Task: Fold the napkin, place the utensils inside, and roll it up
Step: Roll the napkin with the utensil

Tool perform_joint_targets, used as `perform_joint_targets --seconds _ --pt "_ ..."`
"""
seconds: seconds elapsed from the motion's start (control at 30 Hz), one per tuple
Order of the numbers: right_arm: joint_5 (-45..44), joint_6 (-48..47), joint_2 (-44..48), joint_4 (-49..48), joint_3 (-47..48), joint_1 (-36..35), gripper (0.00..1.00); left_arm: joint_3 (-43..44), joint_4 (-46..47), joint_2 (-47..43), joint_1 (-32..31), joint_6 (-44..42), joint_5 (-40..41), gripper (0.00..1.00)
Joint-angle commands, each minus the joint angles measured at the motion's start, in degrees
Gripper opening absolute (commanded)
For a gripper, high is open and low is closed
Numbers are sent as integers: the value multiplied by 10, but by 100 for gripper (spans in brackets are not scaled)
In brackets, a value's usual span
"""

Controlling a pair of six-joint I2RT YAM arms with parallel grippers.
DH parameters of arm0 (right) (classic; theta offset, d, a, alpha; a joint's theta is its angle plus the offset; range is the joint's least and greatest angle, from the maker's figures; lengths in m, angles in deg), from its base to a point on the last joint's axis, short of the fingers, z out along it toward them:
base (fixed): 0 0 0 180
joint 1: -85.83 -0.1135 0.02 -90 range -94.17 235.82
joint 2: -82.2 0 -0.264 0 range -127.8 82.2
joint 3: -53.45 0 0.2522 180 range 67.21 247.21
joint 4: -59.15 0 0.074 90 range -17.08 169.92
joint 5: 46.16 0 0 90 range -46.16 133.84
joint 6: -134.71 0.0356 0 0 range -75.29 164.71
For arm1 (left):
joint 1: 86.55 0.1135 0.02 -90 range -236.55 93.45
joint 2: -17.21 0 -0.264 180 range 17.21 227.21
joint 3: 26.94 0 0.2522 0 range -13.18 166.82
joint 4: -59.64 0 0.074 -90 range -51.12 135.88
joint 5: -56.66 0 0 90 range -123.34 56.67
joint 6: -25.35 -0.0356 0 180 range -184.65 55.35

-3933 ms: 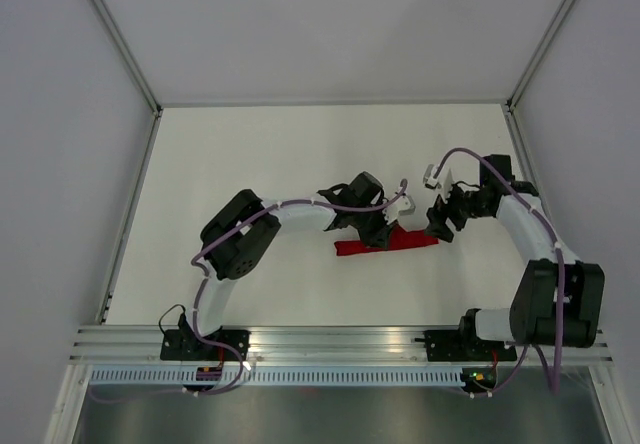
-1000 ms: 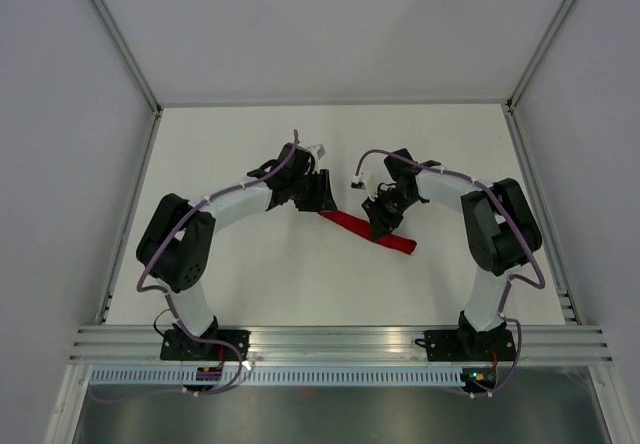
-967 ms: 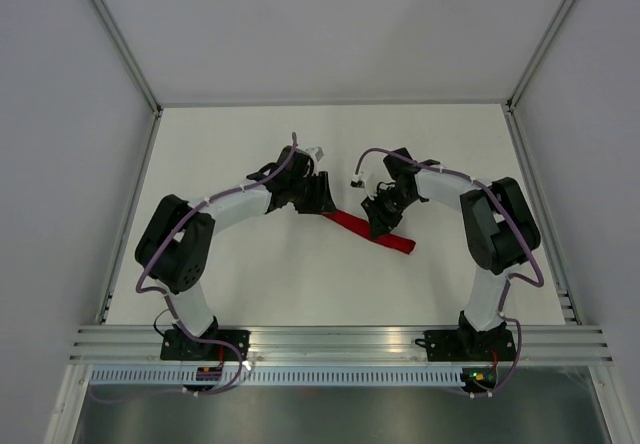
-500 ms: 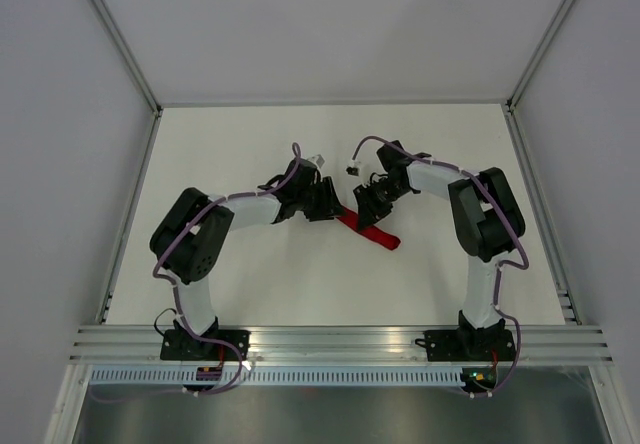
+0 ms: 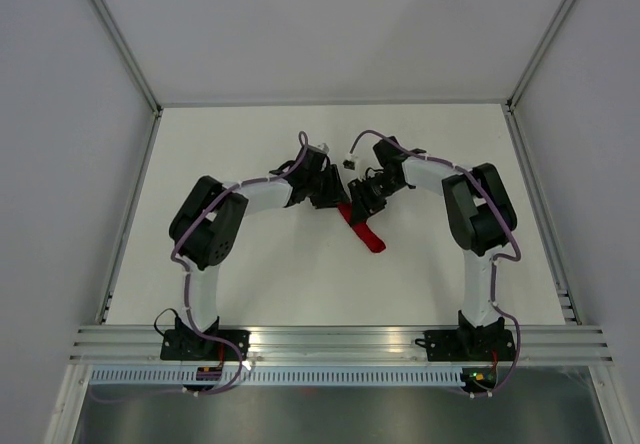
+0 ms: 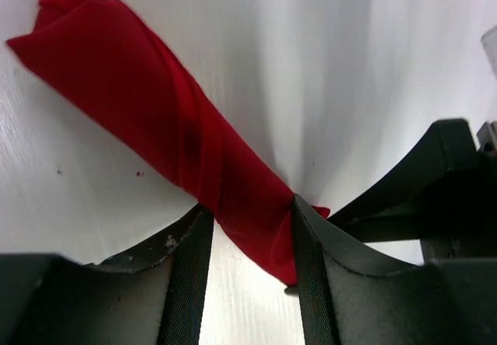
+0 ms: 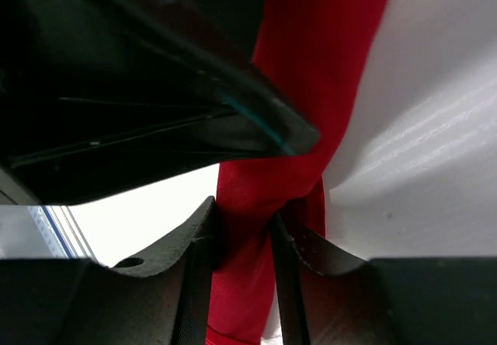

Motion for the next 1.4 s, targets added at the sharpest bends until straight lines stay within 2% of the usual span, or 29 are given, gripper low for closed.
perform_joint_targets --seconds 0.0,0.13,0.4,0.73,1.03,1.37 --pt "-31 -10 -41 -14 6 -12 40 53 -27 22 8 -4 -1 49" --pt "-23 -4 -45 -6 27 -12 41 86 -58 42 18 -19 -8 49" --pt "-5 19 -68 0 57 -12 49 171 -118 92 30 -60 -30 48" --pt "-6 35 -68 1 78 -12 49 263 -180 131 40 -82 -40 48" --pt "-22 39 -47 4 73 -7 56 282 -198 151 41 -88 -39 47" --pt "-35 61 -14 1 75 3 56 285 -202 155 43 -88 -38 47"
